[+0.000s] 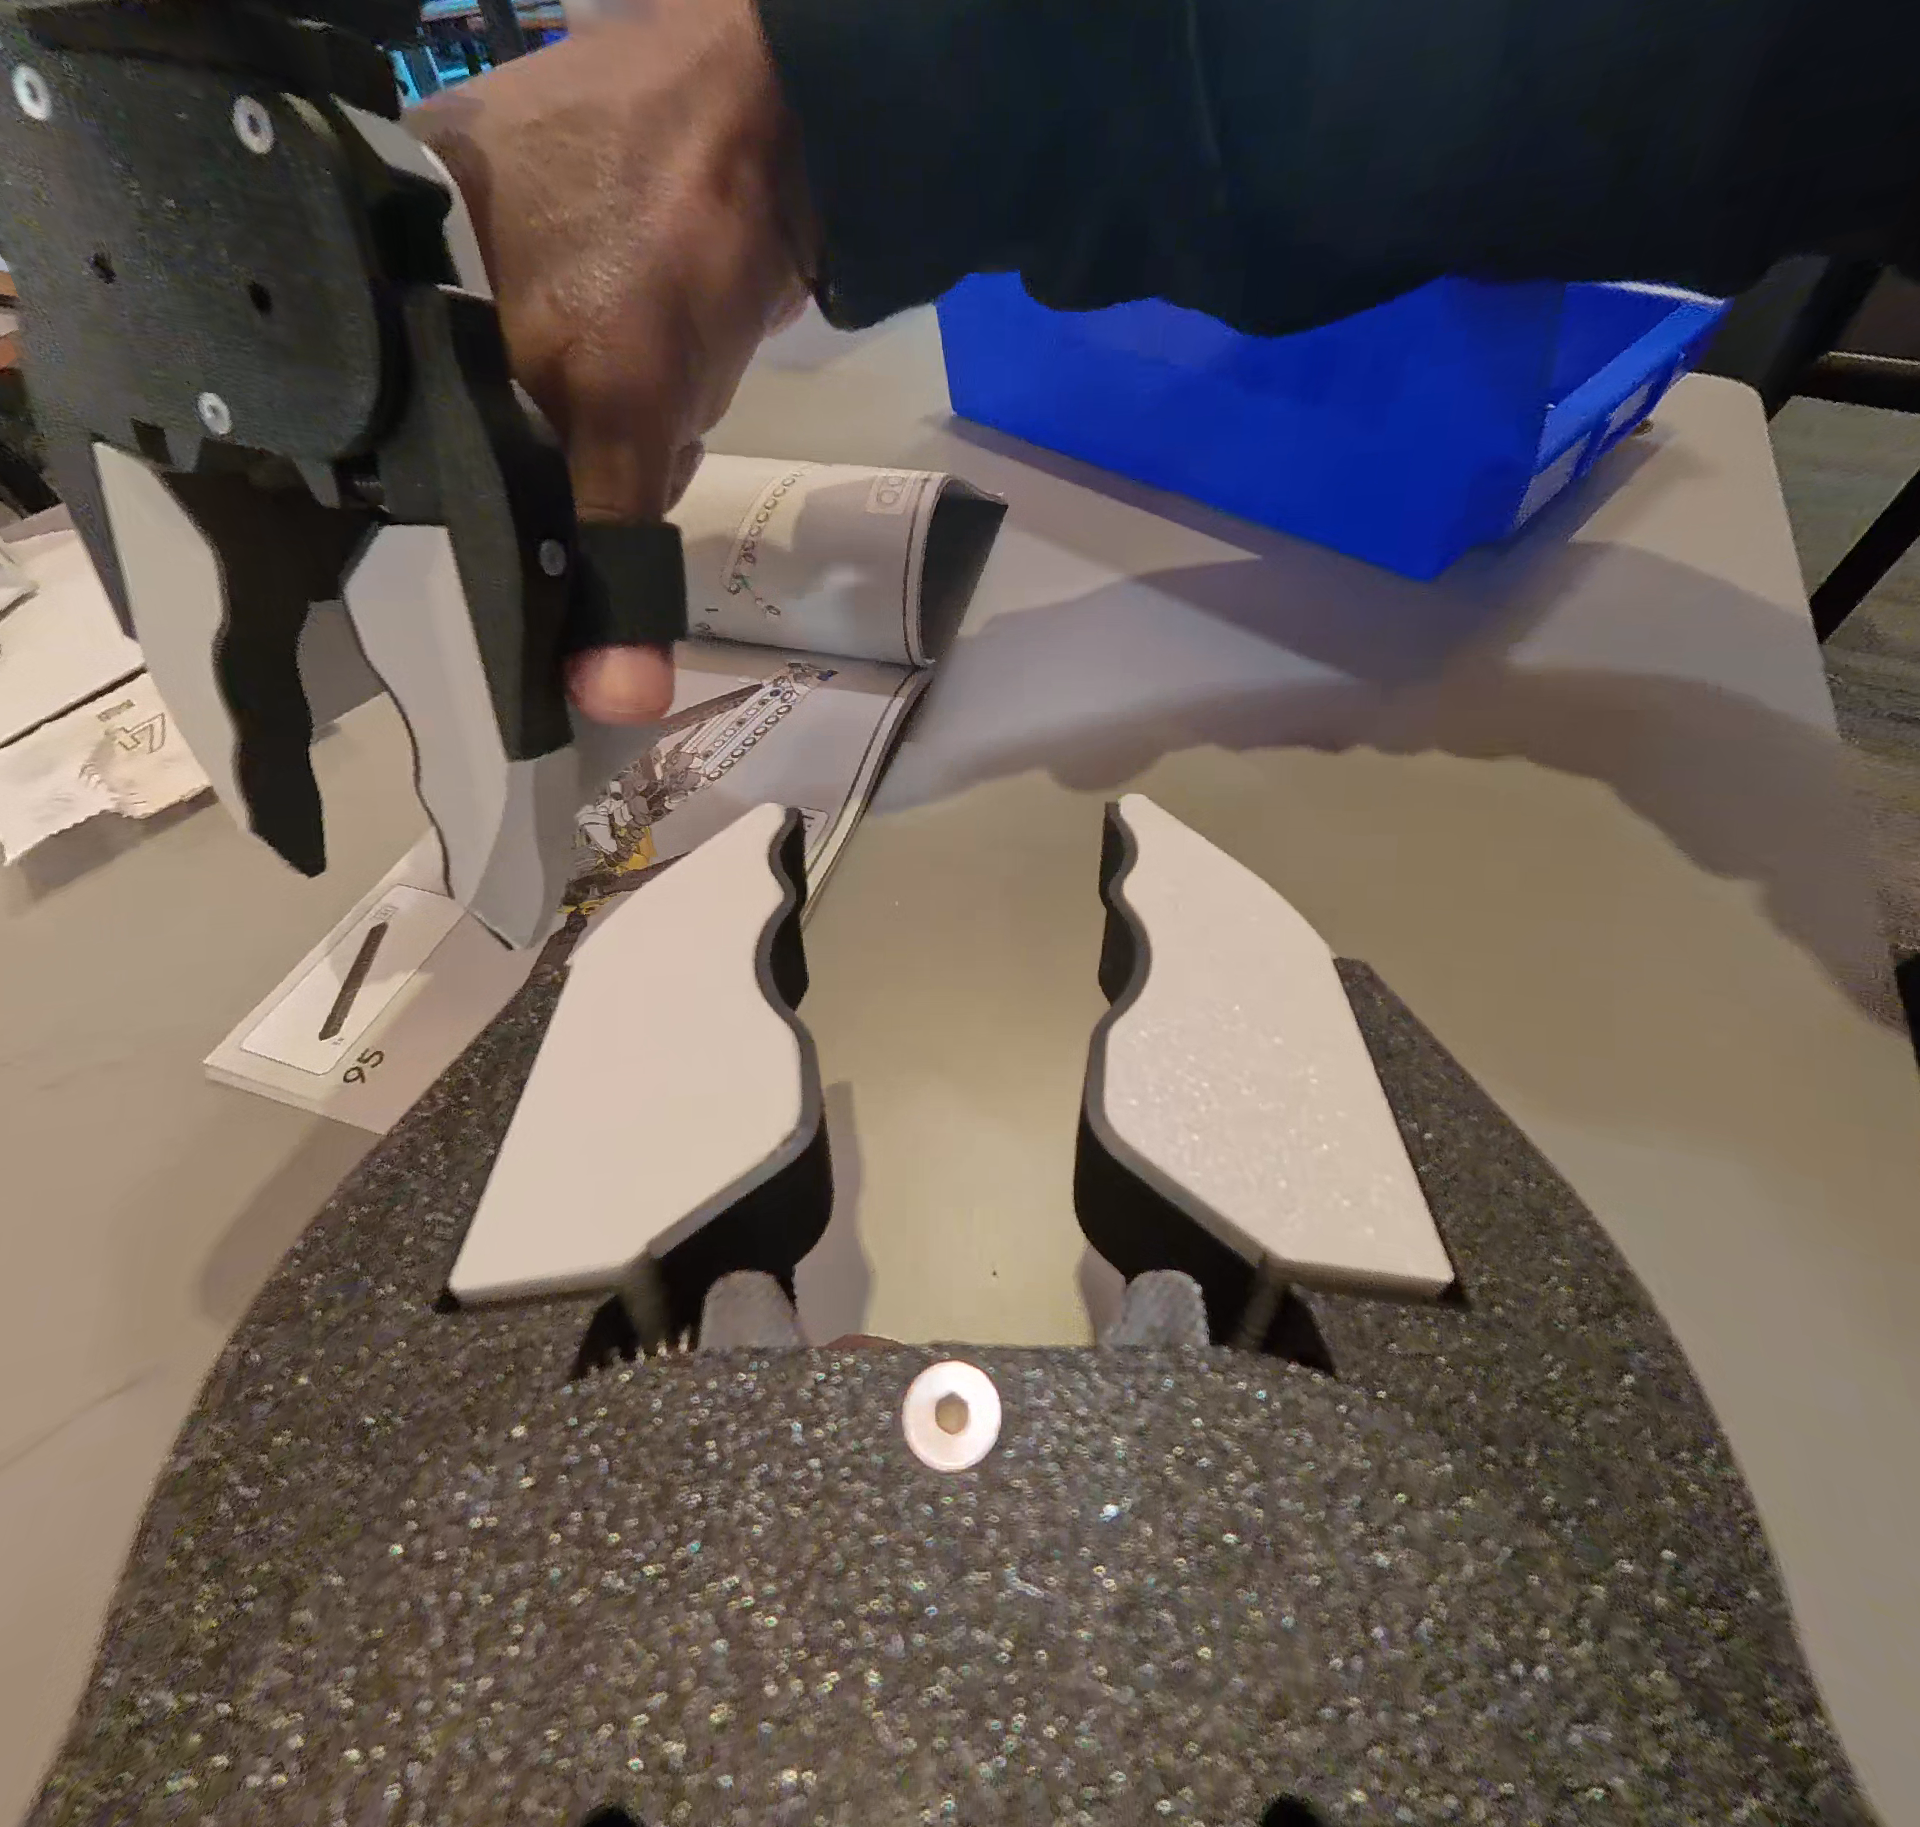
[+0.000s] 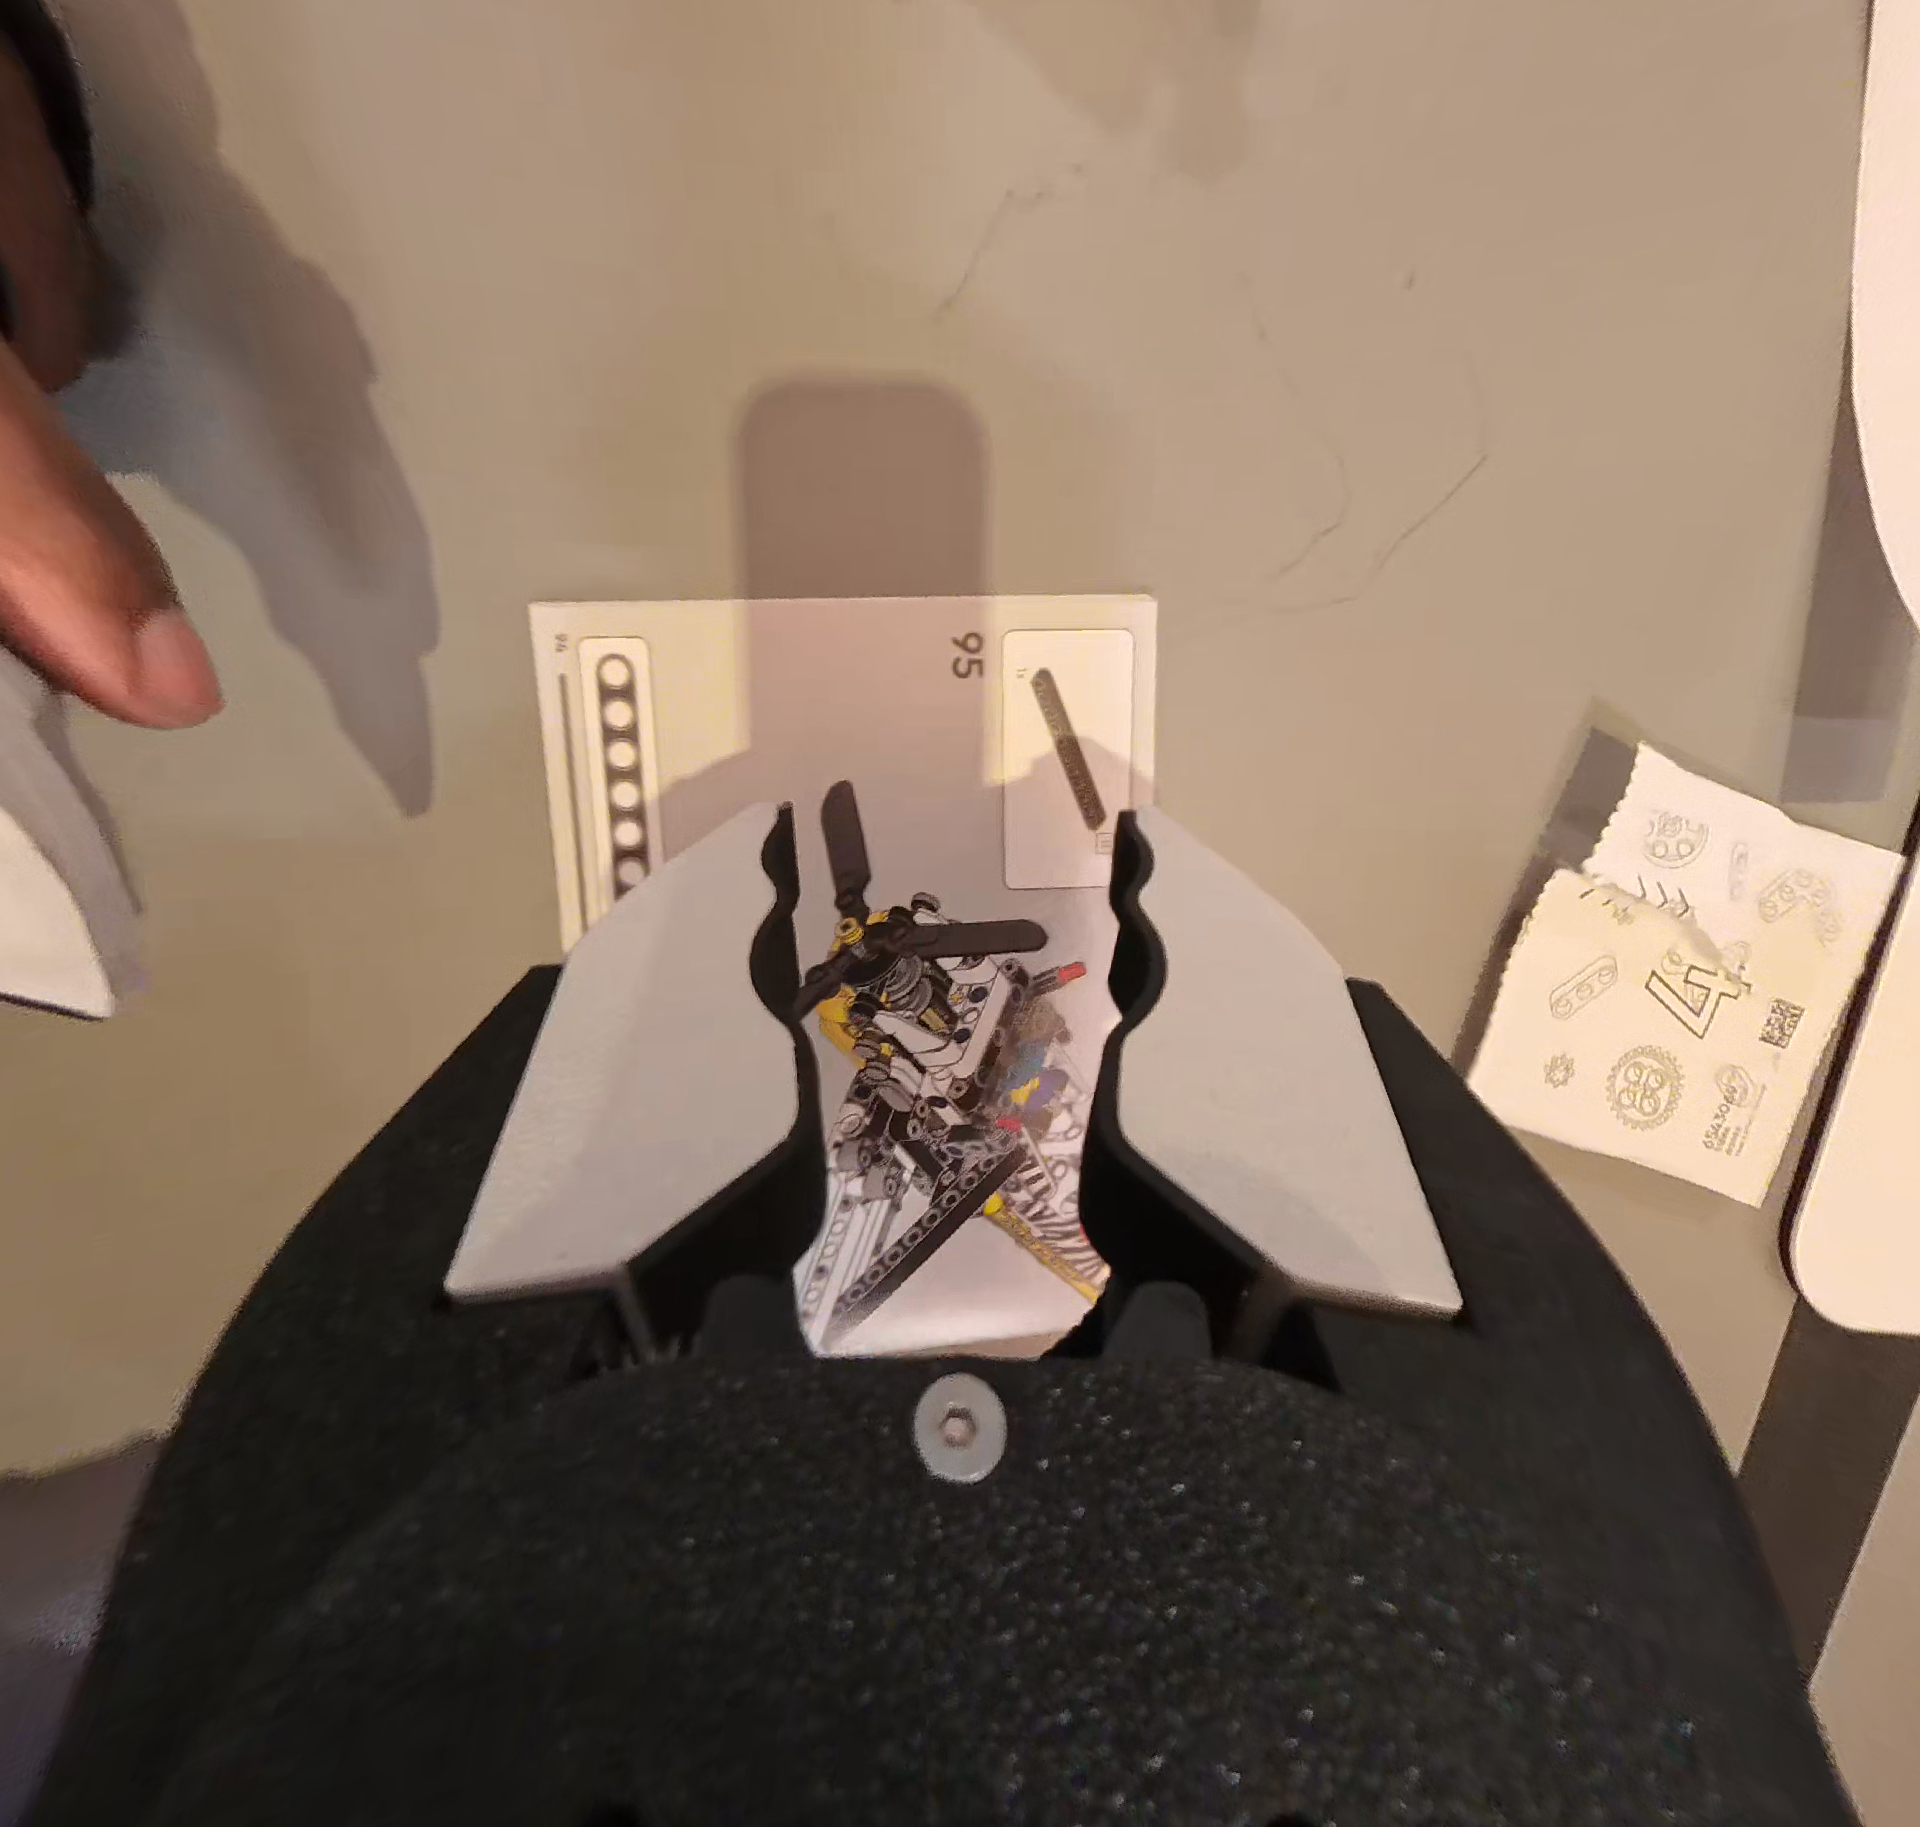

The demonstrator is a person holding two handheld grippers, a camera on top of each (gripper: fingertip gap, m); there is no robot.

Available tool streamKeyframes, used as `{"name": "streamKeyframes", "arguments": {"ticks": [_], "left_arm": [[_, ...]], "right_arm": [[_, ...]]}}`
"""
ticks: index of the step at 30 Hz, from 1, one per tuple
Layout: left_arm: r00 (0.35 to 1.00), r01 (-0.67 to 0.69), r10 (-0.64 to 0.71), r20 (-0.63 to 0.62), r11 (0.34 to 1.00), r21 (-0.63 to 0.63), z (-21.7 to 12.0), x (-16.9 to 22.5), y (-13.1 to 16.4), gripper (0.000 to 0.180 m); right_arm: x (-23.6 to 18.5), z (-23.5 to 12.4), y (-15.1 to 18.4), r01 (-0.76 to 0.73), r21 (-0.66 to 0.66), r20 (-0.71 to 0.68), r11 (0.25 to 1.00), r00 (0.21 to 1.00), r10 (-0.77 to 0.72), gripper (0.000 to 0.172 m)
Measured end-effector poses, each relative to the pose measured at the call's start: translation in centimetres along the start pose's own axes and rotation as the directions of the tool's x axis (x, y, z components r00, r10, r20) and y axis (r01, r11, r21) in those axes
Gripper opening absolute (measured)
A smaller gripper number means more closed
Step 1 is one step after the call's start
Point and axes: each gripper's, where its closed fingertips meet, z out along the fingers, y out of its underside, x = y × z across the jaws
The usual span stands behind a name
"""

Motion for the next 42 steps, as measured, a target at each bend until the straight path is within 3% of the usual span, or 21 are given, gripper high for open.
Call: {"name": "streamKeyframes", "arguments": {"ticks": [7, 17, 26, 33, 38, 42], "left_arm": [[0.999, -0.007, 0.010, -0.041, 0.998, 0.060, -0.7, 0.4, -0.2, 0.050], [0.985, 0.166, -0.163, -0.053, 0.984, 0.061, -1.5, -1.8, 0.1, 0.048], [0.987, 0.159, -0.158, -0.018, 0.986, 0.058, -2.0, -2.6, 0.4, 0.047], [0.981, 0.181, -0.185, 0.058, 0.981, 0.067, -3.3, -5.3, 0.9, 0.046], [0.953, 0.236, -0.242, 0.184, 0.970, 0.053, -4.0, -8.1, 1.8, 0.044], [0.911, 0.293, -0.308, 0.272, 0.951, 0.095, -5.1, -10.6, 2.1, 0.041]], "right_arm": [[1.0, 1.7, -0.1, -0.011, -0.006, 0.063, 1.000, 0.998, 0.011, 0.059], [1.5, 3.6, -1.4, -0.028, 0.013, 0.104, 1.000, 0.994, 0.026, 0.063], [0.1, 2.7, -2.2, -0.034, 0.052, 0.109, 0.998, 0.994, 0.028, 0.052], [-1.0, 1.4, -1.9, 0.033, 0.052, -0.010, 0.998, 0.999, -0.033, 0.056], [-5.5, 1.4, -1.3, 0.161, 0.060, 0.048, 0.985, 0.985, -0.164, 0.060], [-8.5, 2.1, -1.4, 0.233, 0.082, 0.051, 0.969, 0.970, -0.238, 0.054]]}}
